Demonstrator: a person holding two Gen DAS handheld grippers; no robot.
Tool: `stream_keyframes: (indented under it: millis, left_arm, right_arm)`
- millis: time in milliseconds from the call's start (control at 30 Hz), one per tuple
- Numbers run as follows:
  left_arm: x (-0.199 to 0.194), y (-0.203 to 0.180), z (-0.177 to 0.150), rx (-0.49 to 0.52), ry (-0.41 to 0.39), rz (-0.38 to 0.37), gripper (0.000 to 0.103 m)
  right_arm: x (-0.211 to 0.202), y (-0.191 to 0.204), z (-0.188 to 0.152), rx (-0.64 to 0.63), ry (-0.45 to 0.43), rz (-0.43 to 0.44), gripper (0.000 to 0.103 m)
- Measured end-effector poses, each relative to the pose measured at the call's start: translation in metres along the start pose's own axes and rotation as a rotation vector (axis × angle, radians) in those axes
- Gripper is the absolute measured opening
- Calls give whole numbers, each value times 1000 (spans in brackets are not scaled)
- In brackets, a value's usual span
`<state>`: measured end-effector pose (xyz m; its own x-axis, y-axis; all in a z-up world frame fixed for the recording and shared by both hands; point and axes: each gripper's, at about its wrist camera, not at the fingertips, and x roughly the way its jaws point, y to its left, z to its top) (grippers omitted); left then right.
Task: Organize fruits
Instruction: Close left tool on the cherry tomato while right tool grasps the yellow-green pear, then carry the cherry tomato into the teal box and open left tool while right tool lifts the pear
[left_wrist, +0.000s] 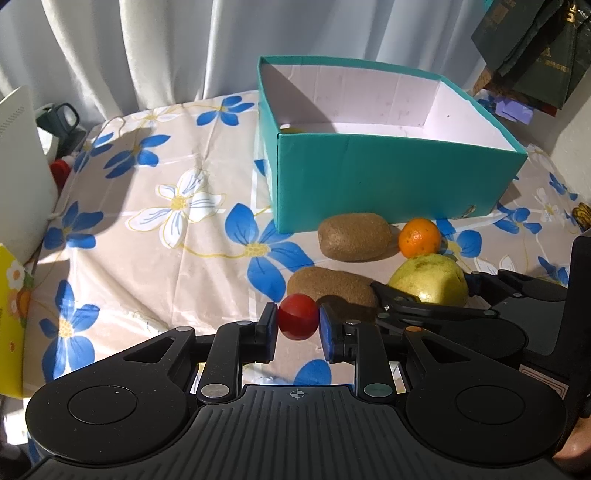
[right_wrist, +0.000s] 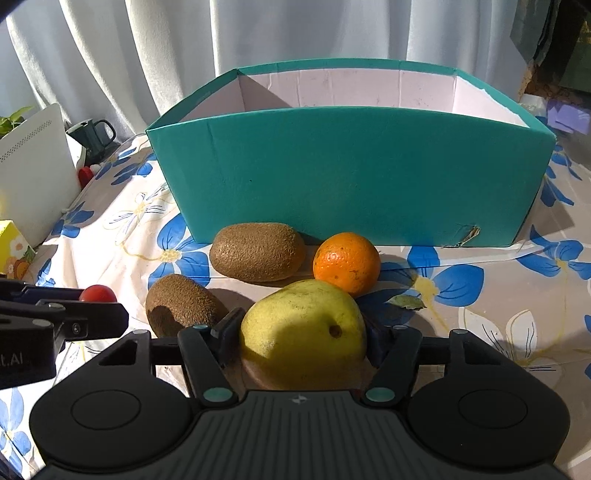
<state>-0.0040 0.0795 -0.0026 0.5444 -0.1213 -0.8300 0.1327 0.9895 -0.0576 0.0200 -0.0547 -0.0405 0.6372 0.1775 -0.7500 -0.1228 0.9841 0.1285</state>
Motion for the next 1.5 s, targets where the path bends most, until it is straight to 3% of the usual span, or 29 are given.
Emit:
stream_keyframes:
  millis: [133,533,867,1067,1233,1500]
  left_arm:
    - [2,1,3,-5,5,-1,27]
    - [-3,-12,34,32,-36,7,27]
    - [-21,-32,104,75,-181,65,27]
    - [-2,-44,145,78,-211,93,27]
    - [44,-46,169,67,-164,85,27]
    - [104,-49,174,59,-33,92,27]
  right_arm:
    - [-3,-9,4,49,9,-5,65]
    - [-47,-34,29,96,-145,-64,65]
    - [-73,-55,52,133,-271,-113,64]
    - [-81,-69,60,155,-313,-148,64]
    - [-84,-81,59,171,-327,-174,64]
    - [-88,-101,56,213,-336,-222,64]
